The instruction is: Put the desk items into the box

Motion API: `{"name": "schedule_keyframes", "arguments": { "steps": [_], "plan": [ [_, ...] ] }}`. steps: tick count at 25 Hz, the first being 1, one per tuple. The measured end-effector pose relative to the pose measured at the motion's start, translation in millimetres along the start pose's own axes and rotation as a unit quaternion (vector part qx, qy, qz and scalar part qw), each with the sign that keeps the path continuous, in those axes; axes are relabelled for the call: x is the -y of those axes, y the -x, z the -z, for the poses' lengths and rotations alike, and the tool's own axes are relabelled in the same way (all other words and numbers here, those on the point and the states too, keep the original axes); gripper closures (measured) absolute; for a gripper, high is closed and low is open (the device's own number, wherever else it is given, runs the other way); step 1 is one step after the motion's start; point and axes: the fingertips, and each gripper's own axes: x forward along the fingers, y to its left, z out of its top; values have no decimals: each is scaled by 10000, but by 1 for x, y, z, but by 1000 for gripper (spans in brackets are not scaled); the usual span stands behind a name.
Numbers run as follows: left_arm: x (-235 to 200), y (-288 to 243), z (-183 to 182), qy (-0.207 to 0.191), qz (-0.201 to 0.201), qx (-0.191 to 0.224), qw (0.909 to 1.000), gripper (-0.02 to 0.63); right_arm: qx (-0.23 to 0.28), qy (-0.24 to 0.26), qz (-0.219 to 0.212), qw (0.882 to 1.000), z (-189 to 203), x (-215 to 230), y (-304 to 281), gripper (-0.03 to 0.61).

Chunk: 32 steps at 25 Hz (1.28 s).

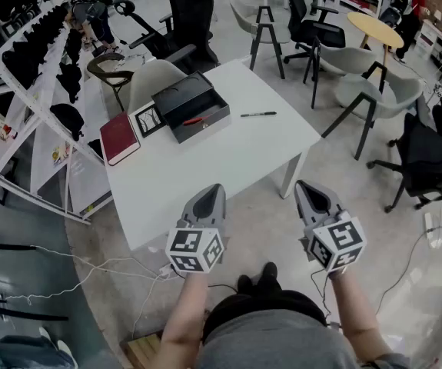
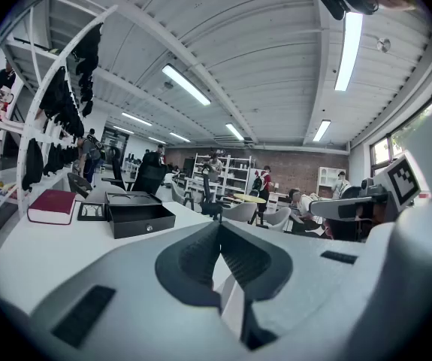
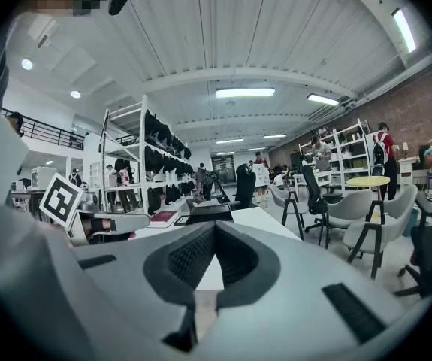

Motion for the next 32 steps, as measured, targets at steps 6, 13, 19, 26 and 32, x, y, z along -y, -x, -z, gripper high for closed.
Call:
{"name": "schedule_keyframes", "arguments": {
  "steps": [6,13,19,26,32],
  "plan": [
    [2,-11,-1,-1,-73,-6,10000,607,-26,-103,-130,9999,1,7,-3,575],
    [5,-18,-3,-12,-278,34,9996,607,-4,-118,-287,9995,0,21,-2,575],
    [9,-19,-3,-18,-379,44,9993,607,67,18,-345,9994,-3,31,0,575],
    [6,-26,-2,-100,-448,-31,9989,607,204,-77,-481,9986,-9,32,-6,574],
    [-8,-43,-6,-108,-381,-18,9992,607,196,-104,-511,9984,-13,38,-27,572]
  ]
}}
